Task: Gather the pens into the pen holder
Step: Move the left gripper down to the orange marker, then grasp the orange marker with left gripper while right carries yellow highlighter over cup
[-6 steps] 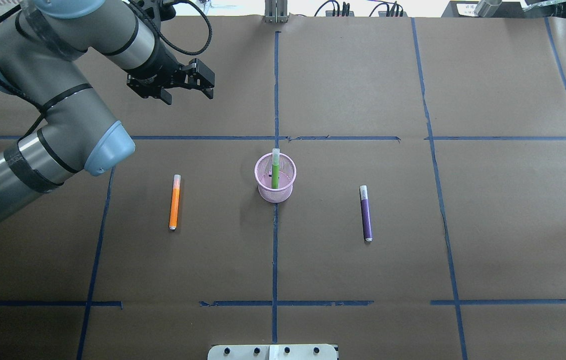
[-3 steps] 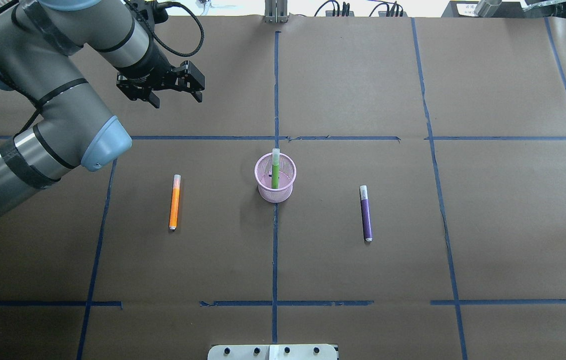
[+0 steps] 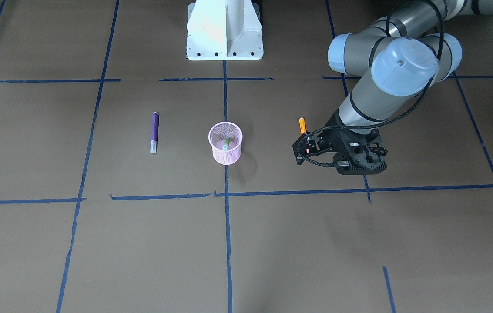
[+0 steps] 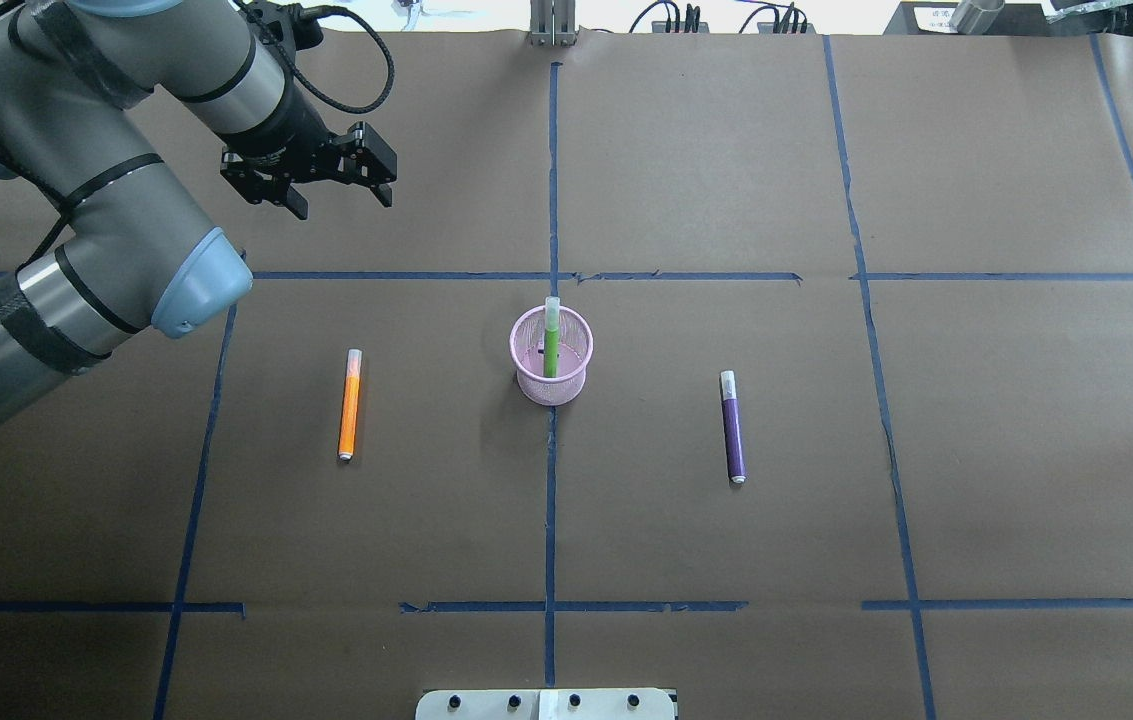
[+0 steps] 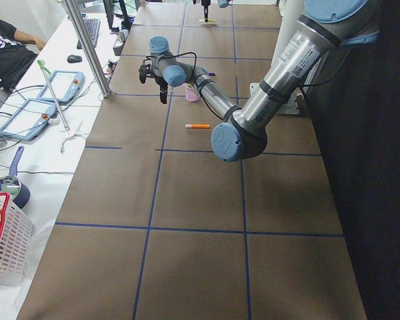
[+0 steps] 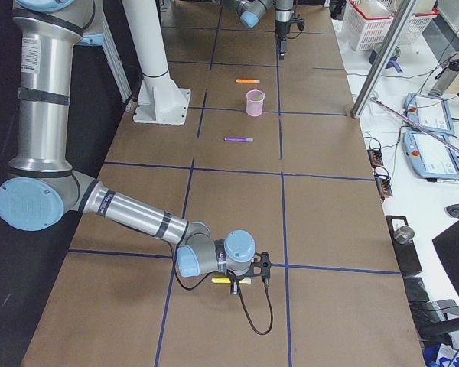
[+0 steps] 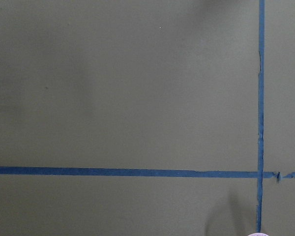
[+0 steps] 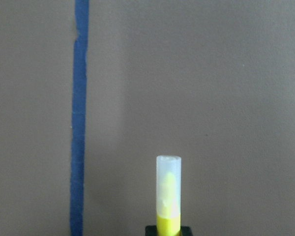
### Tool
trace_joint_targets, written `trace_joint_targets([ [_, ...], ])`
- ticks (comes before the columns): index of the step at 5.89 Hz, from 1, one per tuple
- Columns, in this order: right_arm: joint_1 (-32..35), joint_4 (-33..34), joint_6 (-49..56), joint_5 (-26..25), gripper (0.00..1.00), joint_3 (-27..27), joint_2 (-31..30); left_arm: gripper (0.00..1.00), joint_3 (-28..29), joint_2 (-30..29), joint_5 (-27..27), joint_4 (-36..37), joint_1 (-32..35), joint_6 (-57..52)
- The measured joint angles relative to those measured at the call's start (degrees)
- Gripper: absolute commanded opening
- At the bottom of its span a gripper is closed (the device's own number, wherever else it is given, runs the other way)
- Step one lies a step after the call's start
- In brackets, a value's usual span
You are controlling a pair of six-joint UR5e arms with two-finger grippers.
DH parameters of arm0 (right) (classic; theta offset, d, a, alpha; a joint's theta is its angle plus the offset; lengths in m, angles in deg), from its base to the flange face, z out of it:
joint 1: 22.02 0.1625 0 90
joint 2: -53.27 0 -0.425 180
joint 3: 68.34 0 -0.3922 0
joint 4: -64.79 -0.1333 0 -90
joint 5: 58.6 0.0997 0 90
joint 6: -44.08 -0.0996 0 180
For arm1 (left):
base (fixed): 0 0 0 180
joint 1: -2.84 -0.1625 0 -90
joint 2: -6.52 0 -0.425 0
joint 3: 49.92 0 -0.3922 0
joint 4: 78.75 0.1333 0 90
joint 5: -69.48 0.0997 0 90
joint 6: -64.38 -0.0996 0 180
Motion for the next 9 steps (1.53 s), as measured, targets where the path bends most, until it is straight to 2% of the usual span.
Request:
trace_joint_targets([
  [2,0.64,0.03,-0.06,-0.4,0.0,-5.07,0.39,1.0,-0.16,1.15,-1.19,7.11,-0.09,-6.37],
  [4,1.06,0.03,-0.28,-0.66,0.01,-13.38,1.03,1.0,-0.59,1.43,-0.13,12.56,-3.05,-10.7],
  [6,0.72,0.03,-0.54,-0.67,0.01,-18.88,3.79,1.0,1.03,1.95,4.16,11.79,-9.25,-11.23],
  [9,-1.73,0.06,-3.39,-0.55,0.01,-22.62,10.92,1.0,4.74,6.32,5.16,1.65,-12.14,-11.42],
])
